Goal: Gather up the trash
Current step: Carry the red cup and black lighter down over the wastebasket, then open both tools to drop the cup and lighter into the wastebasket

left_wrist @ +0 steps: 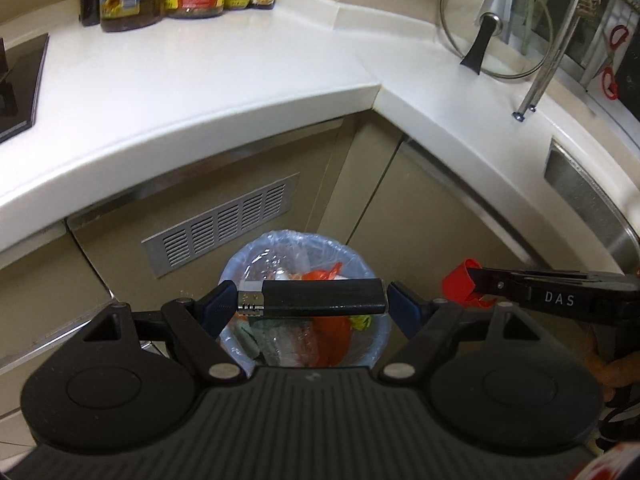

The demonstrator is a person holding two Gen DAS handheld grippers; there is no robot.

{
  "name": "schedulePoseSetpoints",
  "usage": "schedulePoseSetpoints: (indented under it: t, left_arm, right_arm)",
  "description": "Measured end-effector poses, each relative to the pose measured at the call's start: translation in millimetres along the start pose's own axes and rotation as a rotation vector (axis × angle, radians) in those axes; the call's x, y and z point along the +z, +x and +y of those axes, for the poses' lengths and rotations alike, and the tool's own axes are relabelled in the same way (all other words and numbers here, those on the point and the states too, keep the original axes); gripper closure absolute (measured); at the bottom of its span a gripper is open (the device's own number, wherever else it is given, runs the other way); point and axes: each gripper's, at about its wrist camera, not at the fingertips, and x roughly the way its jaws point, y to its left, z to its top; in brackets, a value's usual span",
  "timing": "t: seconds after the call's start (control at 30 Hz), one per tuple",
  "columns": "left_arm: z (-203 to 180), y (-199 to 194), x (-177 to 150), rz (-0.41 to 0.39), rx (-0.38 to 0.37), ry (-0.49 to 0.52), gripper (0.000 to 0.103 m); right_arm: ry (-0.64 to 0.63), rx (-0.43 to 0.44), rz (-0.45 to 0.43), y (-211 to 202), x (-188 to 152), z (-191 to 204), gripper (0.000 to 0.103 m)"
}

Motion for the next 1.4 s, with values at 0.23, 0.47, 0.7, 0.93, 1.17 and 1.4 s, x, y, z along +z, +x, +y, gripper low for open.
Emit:
schedulePoseSetpoints:
  t: [0.23,0.47,0.7,0.93,1.17,1.4]
  left_arm:
    - [11,31,-9,0.027,0.017,-0.009,0.023]
    - [21,65,-18,0.066,0.022,-0.005,0.023]
    - [25,95,-26,0.094,0.017,0.008,0.023]
    - [25,117,-32,0.113,0.008,0.018,0.023]
    - [24,127,-31,0.123,0.001,0.024,0.023]
    - [24,130,-30,0.128,-0.005,0.028,0.023]
  right_arm:
    - [0.026,-0.027,0.061,37,-18,-15,0.095]
    - [0.047,-0.054,0.101,77,-37,-30,0.095]
    - [0.056,-0.070,0.118,111,-57,-40,0.095]
    - [0.021,-0.105,0.123,141,-73,-45,0.095]
    - [0.049,-0.133,0.164,156,-78,-51,0.094]
    - [0.047,-0.119,0.148,155,-75,-49,0.062]
